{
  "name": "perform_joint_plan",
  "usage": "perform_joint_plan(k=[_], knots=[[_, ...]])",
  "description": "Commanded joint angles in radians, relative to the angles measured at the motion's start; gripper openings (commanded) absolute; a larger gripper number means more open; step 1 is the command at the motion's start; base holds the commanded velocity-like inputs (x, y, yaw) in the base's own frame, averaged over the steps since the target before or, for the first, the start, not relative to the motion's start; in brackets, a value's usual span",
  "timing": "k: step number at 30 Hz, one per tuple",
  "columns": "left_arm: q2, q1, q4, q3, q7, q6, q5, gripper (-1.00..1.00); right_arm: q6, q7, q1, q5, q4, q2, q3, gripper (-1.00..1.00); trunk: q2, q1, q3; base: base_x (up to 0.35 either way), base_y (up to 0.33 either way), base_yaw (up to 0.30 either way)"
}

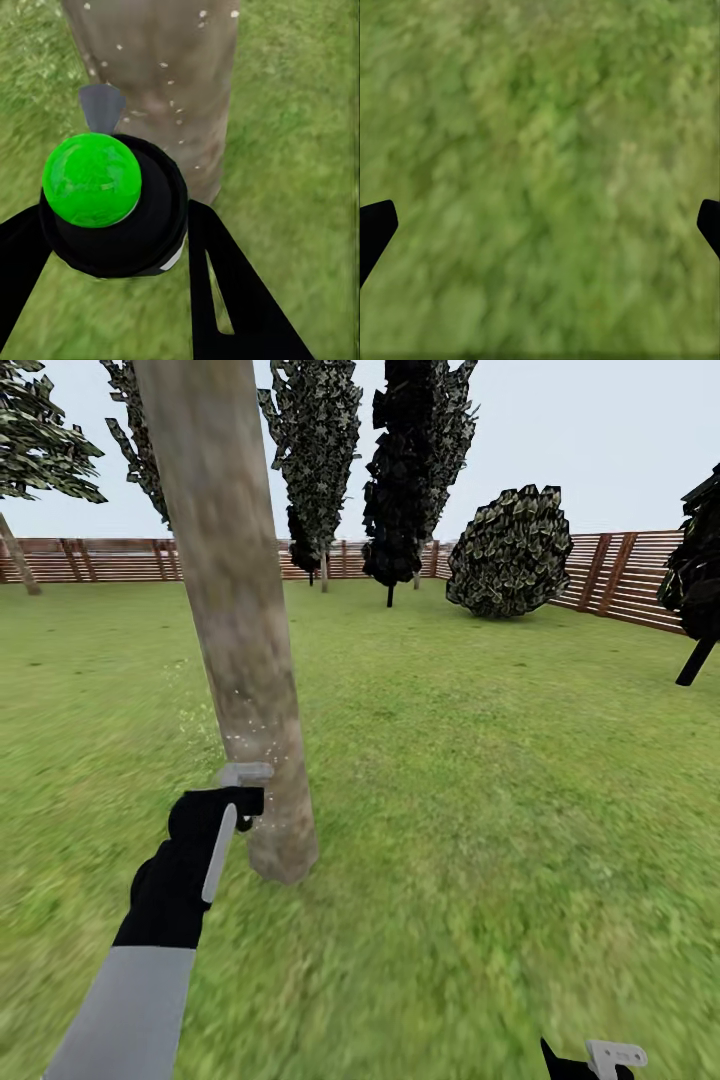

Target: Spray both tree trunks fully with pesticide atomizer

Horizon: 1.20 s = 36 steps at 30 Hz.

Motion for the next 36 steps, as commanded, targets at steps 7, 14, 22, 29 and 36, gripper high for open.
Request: perform_joint_plan(k=[7,14,22,29,36], knots=[[0.001,-0.036,-0.033,0.003,-0.002,0.014,-0.007,-1.00,0.000,0.000,0.000,0.000,0.000,0.000,0.000,1.00,0.000,0.000,0.000,0.000,0.000,0.000],[-0.006,-0.084,-0.036,0.027,-0.002,0.027,-0.006,-1.00,0.000,0.000,0.000,0.000,0.000,0.000,0.000,1.00,0.000,0.000,0.000,0.000,0.000,0.000],[-0.036,-0.118,-0.037,-0.008,-0.002,0.030,-0.002,-1.00,0.000,0.000,0.000,0.000,0.000,0.000,0.000,1.00,0.000,0.000,0.000,0.000,0.000,0.000],[-0.003,-0.155,-0.036,0.058,-0.002,0.030,0.030,-1.00,0.000,0.000,0.000,0.001,0.000,0.000,0.000,1.00,0.000,0.000,0.000,0.000,0.000,0.000],[0.057,-0.154,-0.025,0.089,-0.002,0.029,0.034,-1.00,0.000,0.000,0.000,0.001,0.000,0.000,0.000,1.00,0.000,0.000,0.000,0.000,0.000,0.000]])
